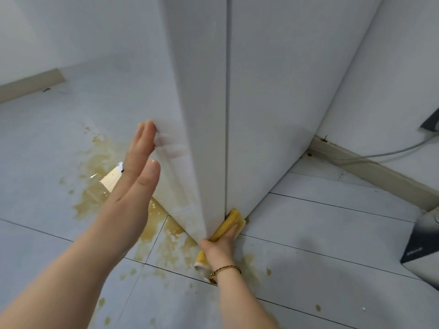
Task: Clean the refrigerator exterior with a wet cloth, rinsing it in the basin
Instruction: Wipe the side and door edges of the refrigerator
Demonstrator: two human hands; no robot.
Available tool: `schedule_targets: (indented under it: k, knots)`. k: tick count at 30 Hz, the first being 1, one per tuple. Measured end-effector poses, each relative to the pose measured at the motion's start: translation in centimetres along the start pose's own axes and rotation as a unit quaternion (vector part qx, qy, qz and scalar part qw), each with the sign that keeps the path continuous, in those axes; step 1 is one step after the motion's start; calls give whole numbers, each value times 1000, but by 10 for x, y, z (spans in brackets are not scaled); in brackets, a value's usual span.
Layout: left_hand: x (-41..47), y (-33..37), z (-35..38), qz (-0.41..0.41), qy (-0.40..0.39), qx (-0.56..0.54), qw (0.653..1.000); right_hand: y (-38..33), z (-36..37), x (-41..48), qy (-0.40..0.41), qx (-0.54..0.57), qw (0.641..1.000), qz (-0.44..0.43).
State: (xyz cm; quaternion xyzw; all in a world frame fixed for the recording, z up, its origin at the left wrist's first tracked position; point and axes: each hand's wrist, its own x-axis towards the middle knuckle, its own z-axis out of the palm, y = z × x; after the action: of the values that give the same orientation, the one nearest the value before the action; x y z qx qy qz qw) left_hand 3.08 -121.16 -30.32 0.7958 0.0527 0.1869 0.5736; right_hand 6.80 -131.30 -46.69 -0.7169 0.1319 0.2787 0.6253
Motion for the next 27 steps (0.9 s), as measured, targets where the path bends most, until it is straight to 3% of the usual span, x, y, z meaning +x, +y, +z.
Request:
schedule_targets:
  k: [5, 11, 16, 22, 27]
  knots:
    - [-2, -1, -3, -6, -19, -6, 1000, -28, 23, -24, 80, 55, 989, -115]
    - [-4, 6, -10, -26, -67, -6, 997, -80, 25, -64, 123, 82, 932, -331]
    - [-4, 20, -22, -63, -99, -11, 993, -131, 13, -102, 118, 118, 886, -433]
    - [-10, 46, -35, -54, -78, -2, 995, -175, -23, -147, 115, 323, 876, -340]
    - [-13, 97, -38, -25, -57, -18, 998, -201, -33, -212, 34, 285, 911, -296]
